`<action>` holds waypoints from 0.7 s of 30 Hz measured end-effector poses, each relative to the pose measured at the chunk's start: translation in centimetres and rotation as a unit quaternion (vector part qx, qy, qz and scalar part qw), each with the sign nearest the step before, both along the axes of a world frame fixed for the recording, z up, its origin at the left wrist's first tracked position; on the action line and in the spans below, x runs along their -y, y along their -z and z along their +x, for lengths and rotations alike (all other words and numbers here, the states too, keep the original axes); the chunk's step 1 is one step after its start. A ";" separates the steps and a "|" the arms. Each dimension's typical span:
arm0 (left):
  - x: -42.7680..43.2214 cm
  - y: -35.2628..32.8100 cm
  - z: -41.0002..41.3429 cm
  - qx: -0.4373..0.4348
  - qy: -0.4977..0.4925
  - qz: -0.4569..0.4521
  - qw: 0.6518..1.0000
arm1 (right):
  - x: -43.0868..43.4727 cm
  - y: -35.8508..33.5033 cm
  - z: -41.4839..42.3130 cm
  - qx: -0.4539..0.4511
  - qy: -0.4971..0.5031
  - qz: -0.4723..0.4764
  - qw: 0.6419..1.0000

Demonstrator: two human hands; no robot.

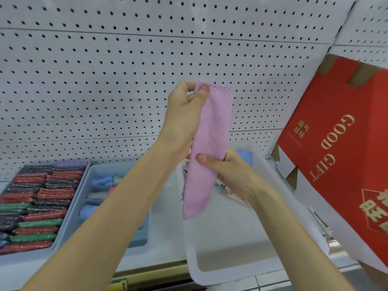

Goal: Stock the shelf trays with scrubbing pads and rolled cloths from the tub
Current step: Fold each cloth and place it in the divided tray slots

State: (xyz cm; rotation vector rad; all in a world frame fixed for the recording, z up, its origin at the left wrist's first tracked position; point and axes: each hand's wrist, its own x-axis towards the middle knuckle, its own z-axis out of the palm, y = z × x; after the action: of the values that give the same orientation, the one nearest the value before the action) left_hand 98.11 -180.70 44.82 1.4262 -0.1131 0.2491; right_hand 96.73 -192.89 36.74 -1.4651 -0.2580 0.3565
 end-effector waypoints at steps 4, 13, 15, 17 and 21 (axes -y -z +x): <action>0.3 0.4 0.2 -0.039 -0.014 -0.067 0.997 | 0.0 0.2 -0.4 -0.029 -0.037 0.038 0.998; -1.4 9.2 -3.1 -0.287 0.203 0.141 0.925 | 0.1 1.4 -0.5 -0.053 0.067 -0.031 0.996; -0.4 10.9 -3.9 -0.294 0.168 0.138 0.931 | 0.0 1.6 -0.5 -0.050 0.072 -0.061 0.994; 0.3 11.7 -4.3 -0.294 0.163 0.102 0.936 | -0.1 1.9 -0.7 -0.052 0.084 -0.067 0.993; 0.3 11.9 -4.6 -0.254 0.100 0.033 0.961 | 0.4 2.4 -1.1 -0.077 0.086 -0.032 0.993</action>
State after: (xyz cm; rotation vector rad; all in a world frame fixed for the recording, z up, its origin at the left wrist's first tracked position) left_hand 93.54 -181.03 32.93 1.4924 0.1578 -0.2933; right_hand 95.62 -193.33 34.33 -1.5017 0.0045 0.3383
